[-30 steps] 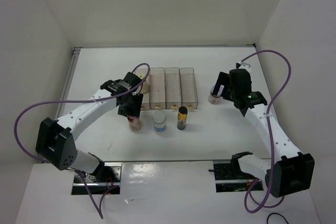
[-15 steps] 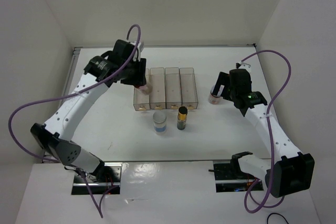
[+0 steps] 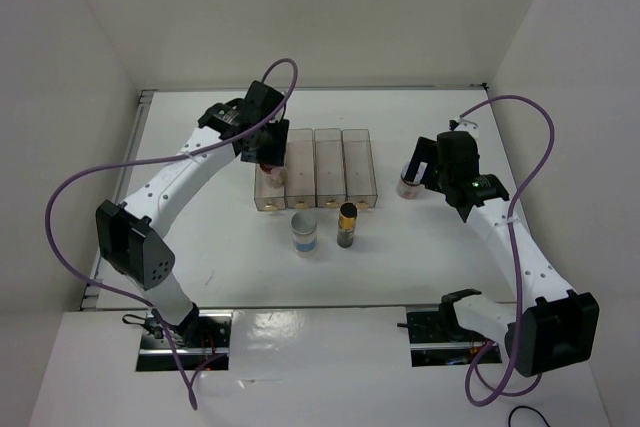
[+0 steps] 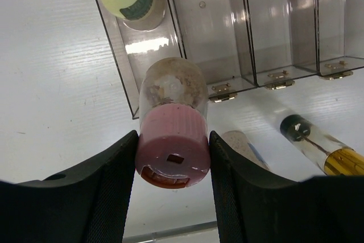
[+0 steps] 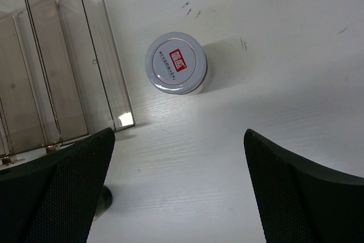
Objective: Organize the condiment bottles
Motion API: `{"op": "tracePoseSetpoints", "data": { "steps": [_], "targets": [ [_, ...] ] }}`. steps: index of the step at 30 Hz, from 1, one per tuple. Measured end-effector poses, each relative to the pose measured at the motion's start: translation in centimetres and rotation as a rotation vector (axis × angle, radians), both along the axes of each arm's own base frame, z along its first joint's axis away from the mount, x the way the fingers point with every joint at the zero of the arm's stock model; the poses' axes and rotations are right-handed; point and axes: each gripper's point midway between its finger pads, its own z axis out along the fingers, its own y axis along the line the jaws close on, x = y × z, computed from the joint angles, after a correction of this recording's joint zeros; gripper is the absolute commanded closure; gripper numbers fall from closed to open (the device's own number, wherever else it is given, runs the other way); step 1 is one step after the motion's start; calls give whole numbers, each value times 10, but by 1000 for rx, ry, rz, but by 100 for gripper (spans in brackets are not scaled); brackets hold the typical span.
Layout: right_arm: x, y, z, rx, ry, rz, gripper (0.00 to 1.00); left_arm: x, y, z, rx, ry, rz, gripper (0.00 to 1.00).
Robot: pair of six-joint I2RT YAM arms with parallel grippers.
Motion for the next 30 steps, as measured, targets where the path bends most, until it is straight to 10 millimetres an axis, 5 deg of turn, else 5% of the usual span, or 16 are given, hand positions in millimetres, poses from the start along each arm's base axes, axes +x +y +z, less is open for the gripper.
{"op": "tracePoseSetpoints", "data": {
  "steps": [14,30],
  "targets": [
    [0,0,0,0,0,-1,2,24,27,-27,24,11,65,62],
    [0,-1,0,-5,1,-5,2,35,20,-58,18,52,53,59]
  ]
}}
